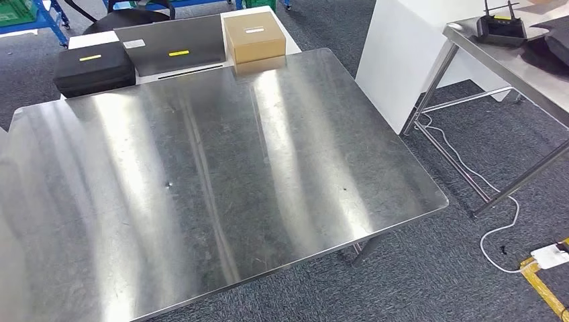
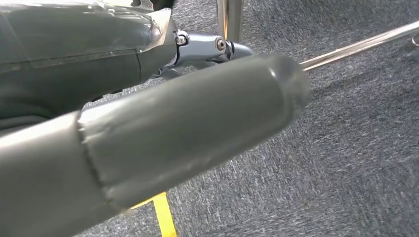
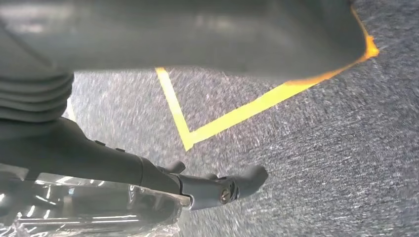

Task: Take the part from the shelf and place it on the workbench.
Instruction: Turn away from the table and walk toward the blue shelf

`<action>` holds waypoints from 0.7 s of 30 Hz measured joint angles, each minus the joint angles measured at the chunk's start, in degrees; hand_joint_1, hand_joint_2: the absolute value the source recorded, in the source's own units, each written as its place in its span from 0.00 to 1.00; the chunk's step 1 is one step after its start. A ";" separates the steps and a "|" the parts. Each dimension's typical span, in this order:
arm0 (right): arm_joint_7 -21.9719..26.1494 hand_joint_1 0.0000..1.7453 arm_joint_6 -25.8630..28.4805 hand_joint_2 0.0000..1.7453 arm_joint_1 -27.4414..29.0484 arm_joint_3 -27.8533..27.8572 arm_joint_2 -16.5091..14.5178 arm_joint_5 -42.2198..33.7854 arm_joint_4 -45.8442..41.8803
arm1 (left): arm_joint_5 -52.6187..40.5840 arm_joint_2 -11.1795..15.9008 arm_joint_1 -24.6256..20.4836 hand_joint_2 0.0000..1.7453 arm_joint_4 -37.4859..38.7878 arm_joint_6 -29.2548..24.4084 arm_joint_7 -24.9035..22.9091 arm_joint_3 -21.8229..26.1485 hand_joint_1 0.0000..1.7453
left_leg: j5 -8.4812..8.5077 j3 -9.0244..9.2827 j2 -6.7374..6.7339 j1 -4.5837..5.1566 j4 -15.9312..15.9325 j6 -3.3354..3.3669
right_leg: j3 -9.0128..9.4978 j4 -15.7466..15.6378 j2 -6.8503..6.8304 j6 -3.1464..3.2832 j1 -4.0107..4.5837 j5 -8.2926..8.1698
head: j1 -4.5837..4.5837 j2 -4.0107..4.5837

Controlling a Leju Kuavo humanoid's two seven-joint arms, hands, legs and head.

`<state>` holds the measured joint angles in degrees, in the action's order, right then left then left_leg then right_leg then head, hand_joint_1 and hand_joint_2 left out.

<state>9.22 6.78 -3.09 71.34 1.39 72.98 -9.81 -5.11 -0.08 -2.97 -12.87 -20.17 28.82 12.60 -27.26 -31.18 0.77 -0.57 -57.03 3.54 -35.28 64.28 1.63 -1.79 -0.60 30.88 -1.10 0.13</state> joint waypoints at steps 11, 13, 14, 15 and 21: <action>-1.37 0.00 0.19 0.00 -0.07 -0.22 0.35 0.10 0.01 | -0.08 -0.17 -0.06 0.00 0.03 -0.04 -0.22 -0.10 0.00 | -0.83 0.18 -1.67 0.47 -0.61 -0.33 | 4.96 -7.85 -1.85 -0.80 -0.39 -3.32 | 0.03 0.00; -1.47 0.00 0.13 0.00 -0.03 -0.22 0.31 0.07 0.02 | -0.14 -0.17 -0.06 0.00 0.04 -0.04 -0.29 -0.12 0.00 | -0.59 0.19 -1.65 0.25 -0.58 -0.01 | 5.06 -7.84 -1.81 -0.64 -0.22 -3.39 | 0.02 0.00; -1.49 0.00 0.07 0.00 -0.02 -0.22 0.30 0.06 0.02 | -0.18 -0.17 -0.07 0.00 0.04 -0.04 -0.31 -0.13 0.00 | -0.52 0.22 -1.64 0.17 -0.51 -0.16 | 5.03 -7.82 -1.80 -0.57 -0.11 -3.41 | 0.04 0.00; -1.50 0.00 -0.03 0.00 -0.04 -0.22 0.30 0.05 0.02 | -0.18 -0.17 -0.08 0.00 0.04 -0.04 -0.33 -0.13 0.00 | -0.45 0.26 -1.64 0.10 -0.43 -0.27 | 5.00 -7.81 -1.79 -0.49 -0.03 -3.43 | 0.01 0.00; -1.52 0.00 -0.27 0.00 -0.10 -0.25 0.31 0.20 0.02 | -0.20 -0.16 -0.09 0.00 0.04 -0.04 -0.49 -0.18 0.00 | -0.28 0.28 -1.63 -0.05 -0.15 -0.99 | 4.87 -7.78 -1.79 -0.05 0.25 -3.39 | 0.04 0.00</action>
<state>7.69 6.50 -3.20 71.09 1.69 73.18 -9.79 -5.31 -0.24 -3.06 -12.83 -20.22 28.33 12.41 -27.54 -30.90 -0.86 -0.62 -57.17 2.55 -30.41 56.50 -0.16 -1.83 -0.35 27.48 -1.07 0.13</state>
